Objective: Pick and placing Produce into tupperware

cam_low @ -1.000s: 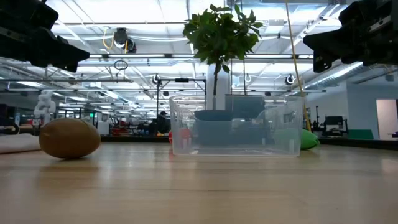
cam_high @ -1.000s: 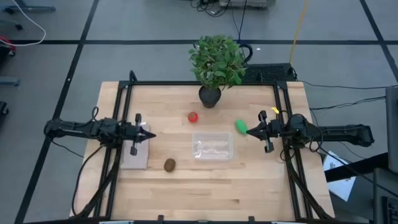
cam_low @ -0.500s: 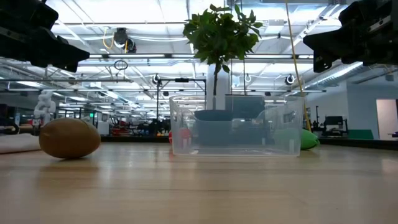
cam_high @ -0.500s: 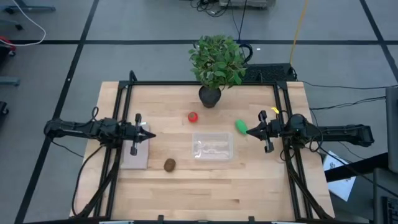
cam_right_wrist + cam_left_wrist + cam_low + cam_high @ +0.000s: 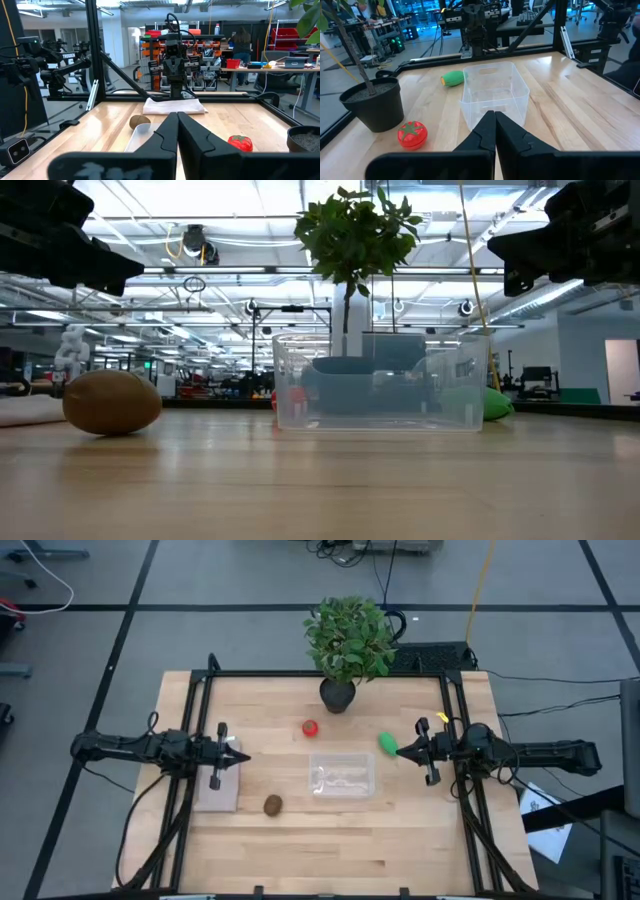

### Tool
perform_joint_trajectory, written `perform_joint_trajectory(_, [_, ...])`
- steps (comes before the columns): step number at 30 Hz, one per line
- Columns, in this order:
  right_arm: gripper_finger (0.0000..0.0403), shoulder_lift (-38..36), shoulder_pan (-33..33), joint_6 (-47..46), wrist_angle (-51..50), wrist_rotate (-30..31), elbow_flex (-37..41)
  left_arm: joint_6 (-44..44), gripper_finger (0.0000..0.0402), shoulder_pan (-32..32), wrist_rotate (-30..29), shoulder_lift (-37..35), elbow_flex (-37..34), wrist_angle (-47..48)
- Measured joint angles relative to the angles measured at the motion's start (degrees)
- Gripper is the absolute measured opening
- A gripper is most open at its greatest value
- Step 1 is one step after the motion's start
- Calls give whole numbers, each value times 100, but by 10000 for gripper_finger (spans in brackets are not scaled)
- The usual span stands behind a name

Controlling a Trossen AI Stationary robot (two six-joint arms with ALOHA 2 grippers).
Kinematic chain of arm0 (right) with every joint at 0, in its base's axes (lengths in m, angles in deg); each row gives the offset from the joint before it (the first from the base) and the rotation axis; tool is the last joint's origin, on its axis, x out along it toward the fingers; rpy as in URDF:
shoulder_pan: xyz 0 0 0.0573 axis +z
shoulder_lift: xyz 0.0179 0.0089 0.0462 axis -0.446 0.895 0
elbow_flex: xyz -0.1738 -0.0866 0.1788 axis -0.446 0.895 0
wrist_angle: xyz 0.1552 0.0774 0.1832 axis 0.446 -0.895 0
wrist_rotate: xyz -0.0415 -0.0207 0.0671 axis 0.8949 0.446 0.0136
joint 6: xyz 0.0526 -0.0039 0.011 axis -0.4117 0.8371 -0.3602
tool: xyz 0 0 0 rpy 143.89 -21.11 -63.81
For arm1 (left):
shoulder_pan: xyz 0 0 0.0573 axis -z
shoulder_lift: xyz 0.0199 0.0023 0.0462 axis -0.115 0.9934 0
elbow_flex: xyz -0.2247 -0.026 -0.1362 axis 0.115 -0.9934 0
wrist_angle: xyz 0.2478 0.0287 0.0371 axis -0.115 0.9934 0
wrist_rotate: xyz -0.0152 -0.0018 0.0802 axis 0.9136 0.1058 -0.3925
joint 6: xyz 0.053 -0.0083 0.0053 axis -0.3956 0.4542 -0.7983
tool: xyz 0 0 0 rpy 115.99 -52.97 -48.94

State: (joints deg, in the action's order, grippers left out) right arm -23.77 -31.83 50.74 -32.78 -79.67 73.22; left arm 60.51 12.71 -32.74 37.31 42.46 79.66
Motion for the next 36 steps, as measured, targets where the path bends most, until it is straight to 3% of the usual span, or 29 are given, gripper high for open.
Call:
perform_joint_trajectory(26, [0,0,-2,1,4,0,1,67,3,-2,0,0,0,-25])
perform_joint_trajectory(36, [0,0,-2,-113,68,-1,-2,436,3,0,-1,-2,0,-484])
